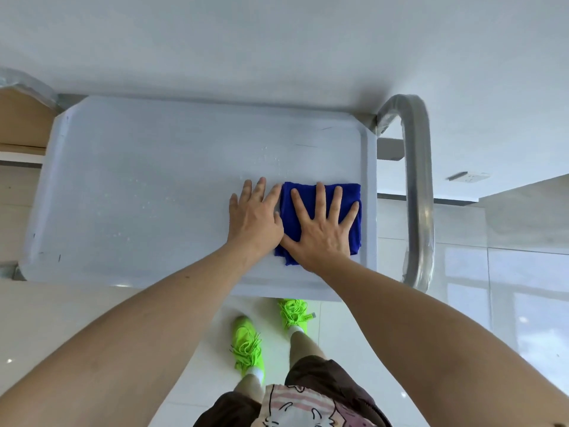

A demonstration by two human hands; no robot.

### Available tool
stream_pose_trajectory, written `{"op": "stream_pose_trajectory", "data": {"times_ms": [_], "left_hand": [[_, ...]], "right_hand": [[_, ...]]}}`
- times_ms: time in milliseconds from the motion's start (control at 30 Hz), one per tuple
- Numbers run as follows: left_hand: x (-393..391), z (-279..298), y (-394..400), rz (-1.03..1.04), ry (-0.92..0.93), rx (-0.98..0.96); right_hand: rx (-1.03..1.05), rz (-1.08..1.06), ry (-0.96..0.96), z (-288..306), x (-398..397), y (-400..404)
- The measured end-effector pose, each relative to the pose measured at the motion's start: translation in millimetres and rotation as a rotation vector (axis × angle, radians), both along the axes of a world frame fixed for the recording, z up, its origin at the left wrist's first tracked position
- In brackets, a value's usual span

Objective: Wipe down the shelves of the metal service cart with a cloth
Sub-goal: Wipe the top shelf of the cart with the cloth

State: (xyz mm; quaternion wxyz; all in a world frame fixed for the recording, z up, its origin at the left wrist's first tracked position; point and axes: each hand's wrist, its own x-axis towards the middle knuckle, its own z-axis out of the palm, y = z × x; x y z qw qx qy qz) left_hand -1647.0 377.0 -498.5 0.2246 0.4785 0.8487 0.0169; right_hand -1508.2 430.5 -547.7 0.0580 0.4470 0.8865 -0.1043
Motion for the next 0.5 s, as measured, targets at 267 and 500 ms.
{"op": "stream_pose_trajectory", "data": {"times_ms": [267,500], "left_hand": [[-20,-9,30,0.04,0.04,0.042],[-35,-18,42,0.019,0.068,0.07]], "right_hand": [[0.026,-0.001,0.002,-6,-30,55],[0.035,0.007,-0.004,-8,-58,106]]}}
